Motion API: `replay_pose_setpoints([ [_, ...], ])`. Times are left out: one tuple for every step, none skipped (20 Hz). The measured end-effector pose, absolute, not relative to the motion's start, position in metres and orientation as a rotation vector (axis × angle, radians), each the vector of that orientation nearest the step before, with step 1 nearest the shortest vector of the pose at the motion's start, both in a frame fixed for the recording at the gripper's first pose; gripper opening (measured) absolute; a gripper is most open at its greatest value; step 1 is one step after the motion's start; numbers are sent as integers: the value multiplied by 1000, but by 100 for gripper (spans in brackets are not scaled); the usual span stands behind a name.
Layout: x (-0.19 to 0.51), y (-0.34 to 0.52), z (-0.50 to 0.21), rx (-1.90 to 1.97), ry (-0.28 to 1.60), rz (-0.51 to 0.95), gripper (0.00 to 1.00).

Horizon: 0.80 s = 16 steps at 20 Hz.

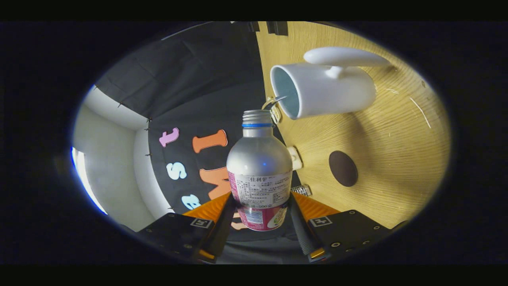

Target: Take the bottle from table, then pour the juice into the cup, finally place the bottle on the coaster

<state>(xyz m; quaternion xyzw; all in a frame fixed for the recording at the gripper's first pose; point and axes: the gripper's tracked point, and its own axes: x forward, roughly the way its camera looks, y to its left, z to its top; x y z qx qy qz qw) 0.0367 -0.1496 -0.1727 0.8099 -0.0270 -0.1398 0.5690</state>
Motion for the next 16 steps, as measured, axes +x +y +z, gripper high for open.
replay_pose_setpoints([
  [37, -152, -175, 1903, -68, -330, 73],
  [37, -152, -174, 1904, -73, -329, 73],
  [36, -153, -174, 1904, -75, -331, 73],
  [40, -156, -172, 1906, -79, -334, 73],
  [41, -158, -170, 1908, -85, -334, 74],
  [44, -158, -168, 1911, -92, -333, 74],
  [45, -158, -166, 1914, -97, -330, 74],
  [45, -158, -166, 1916, -104, -328, 74],
  [46, -159, -166, 1918, -109, -327, 74],
  [46, -159, -165, 1921, -115, -326, 73],
  [46, -160, -165, 1926, -121, -327, 73],
  [45, -162, -165, 1932, -128, -327, 73],
  [44, -163, -165, 1936, -134, -327, 73],
  [46, -163, -164, 1939, -139, -328, 73],
  [48, -162, -165, 1936, -137, -328, 73],
  [49, -161, -165, 1932, -134, -326, 73],
])
